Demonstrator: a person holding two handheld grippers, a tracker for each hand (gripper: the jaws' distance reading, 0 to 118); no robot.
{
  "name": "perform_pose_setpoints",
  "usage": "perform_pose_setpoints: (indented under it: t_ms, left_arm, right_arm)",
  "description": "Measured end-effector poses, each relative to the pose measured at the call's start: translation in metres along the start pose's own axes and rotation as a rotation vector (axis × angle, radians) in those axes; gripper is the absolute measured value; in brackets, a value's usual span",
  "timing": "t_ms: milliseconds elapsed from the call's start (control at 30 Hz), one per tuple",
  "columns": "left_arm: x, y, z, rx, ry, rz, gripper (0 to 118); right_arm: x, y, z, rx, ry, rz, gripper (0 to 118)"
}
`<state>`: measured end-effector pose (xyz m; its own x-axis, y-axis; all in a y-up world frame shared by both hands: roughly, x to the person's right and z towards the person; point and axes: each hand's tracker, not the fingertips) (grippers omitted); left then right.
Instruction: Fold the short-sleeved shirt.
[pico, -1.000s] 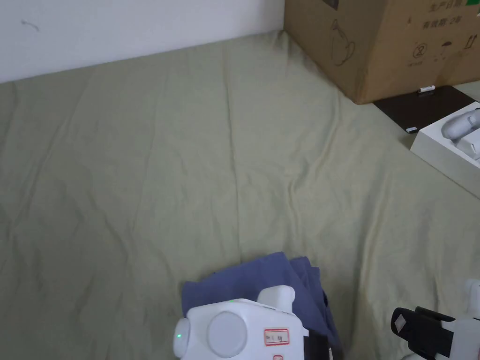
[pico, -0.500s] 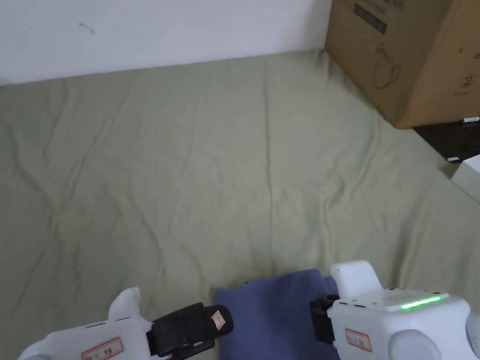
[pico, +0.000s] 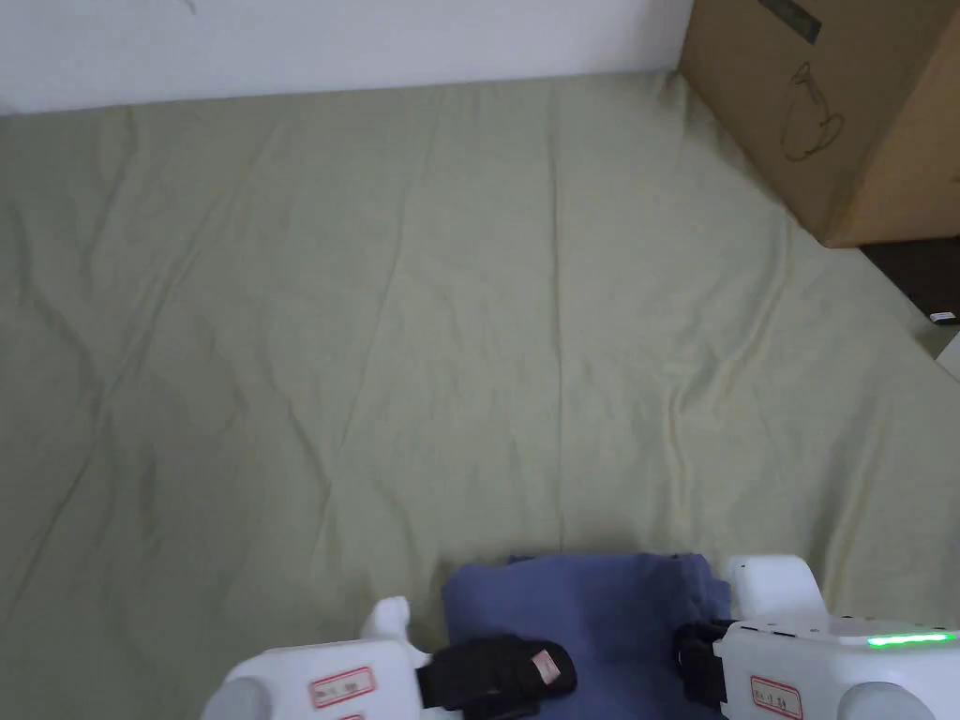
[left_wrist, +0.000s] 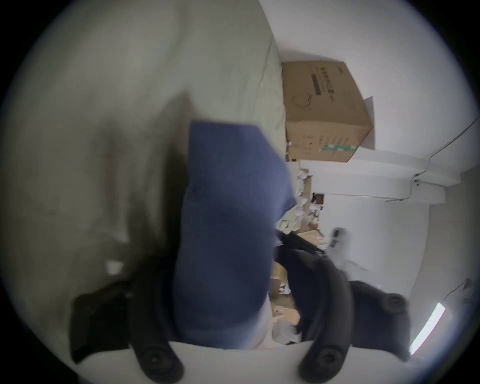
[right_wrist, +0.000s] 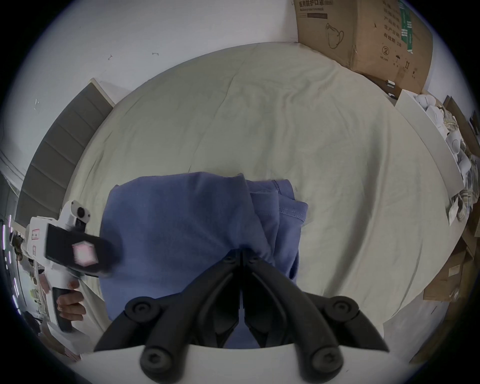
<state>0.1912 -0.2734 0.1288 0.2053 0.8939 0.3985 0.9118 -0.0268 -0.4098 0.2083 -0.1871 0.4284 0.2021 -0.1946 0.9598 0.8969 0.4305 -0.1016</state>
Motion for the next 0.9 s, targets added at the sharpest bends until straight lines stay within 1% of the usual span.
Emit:
perform_pose_setpoints:
  t_ms: [33, 67, 133, 167, 233, 300, 333, 367, 400, 433, 500, 567, 633, 667, 700, 767, 800, 833, 867, 900]
  left_arm:
    - [0.000, 0.000, -0.008, -0.013, 0.058, -0.019, 43]
    - [-0.002, -0.002, -0.014, -0.018, 0.049, -0.001, 32]
    - [-0.005, 0.004, -0.002, -0.019, -0.028, 0.020, 30]
    - [-0.006, 0.005, 0.005, -0.013, -0.057, 0.044, 29]
    - [-0.002, 0.009, 0.021, -0.009, -0.006, -0.005, 27]
    - [0.010, 0.016, 0.048, 0.008, 0.067, -0.124, 27]
    - [0.011, 0.021, 0.066, 0.012, 0.092, -0.156, 27]
    - [0.011, 0.030, 0.090, 0.023, 0.120, -0.178, 27]
    - [0.009, 0.039, 0.113, 0.033, 0.160, -0.198, 27]
    - [0.007, 0.050, 0.142, 0.066, 0.233, -0.229, 27]
    - [0.001, 0.077, 0.203, 0.128, 0.384, -0.207, 27]
    - [-0.007, 0.101, 0.267, 0.221, 0.483, -0.217, 27]
    - [-0.019, 0.130, 0.325, 0.235, 0.585, -0.251, 27]
    - [-0.022, 0.142, 0.352, 0.251, 0.671, -0.218, 27]
    - [-0.027, 0.154, 0.376, 0.254, 0.755, -0.242, 27]
    - [-0.037, 0.173, 0.417, 0.294, 0.925, -0.235, 27]
    - [-0.045, 0.180, 0.430, 0.298, 0.987, -0.261, 27]
    - [-0.056, 0.187, 0.443, 0.296, 1.023, -0.236, 28]
    - [-0.068, 0.194, 0.453, 0.289, 1.052, -0.167, 33]
    - [-0.078, 0.200, 0.458, 0.270, 1.088, -0.105, 51]
  right_arm:
    - [-0.001, 0.000, -0.001, -0.002, -0.010, 0.003, 1]
    - [-0.001, 0.000, 0.000, -0.006, -0.029, 0.007, 1]
    - [0.000, 0.001, 0.004, -0.006, -0.021, 0.003, 1]
    - [0.000, 0.002, 0.007, -0.010, -0.012, -0.012, 1]
    - [-0.002, 0.005, 0.011, -0.020, 0.023, -0.041, 1]
    - [-0.015, 0.009, 0.017, -0.014, -0.012, -0.022, 1]
    - [-0.022, 0.011, 0.019, 0.004, -0.040, 0.015, 1]
    - [-0.030, 0.014, 0.022, 0.019, -0.049, 0.050, 1]
    - [-0.036, 0.015, 0.023, 0.026, -0.045, 0.067, 1]
    - [-0.043, 0.017, 0.023, 0.027, -0.029, 0.072, 1]
    - [-0.057, 0.020, 0.022, 0.023, -0.004, 0.080, 1]
    - [-0.070, 0.021, 0.018, 0.011, 0.013, 0.094, 1]
    - [-0.082, 0.023, 0.011, -0.018, 0.021, 0.123, 1]
    - [-0.087, 0.023, 0.007, -0.027, 0.018, 0.142, 1]
    - [-0.091, 0.023, 0.005, -0.035, 0.005, 0.164, 1]
    - [-0.099, 0.024, 0.001, -0.038, -0.018, 0.173, 1]
    - [-0.101, 0.024, -0.001, -0.040, -0.016, 0.171, 1]
    - [-0.102, 0.025, -0.003, -0.049, -0.014, 0.169, 1]
    - [-0.104, 0.026, -0.005, -0.056, -0.013, 0.166, 1]
    - [-0.106, 0.027, -0.006, -0.059, -0.016, 0.167, 1]
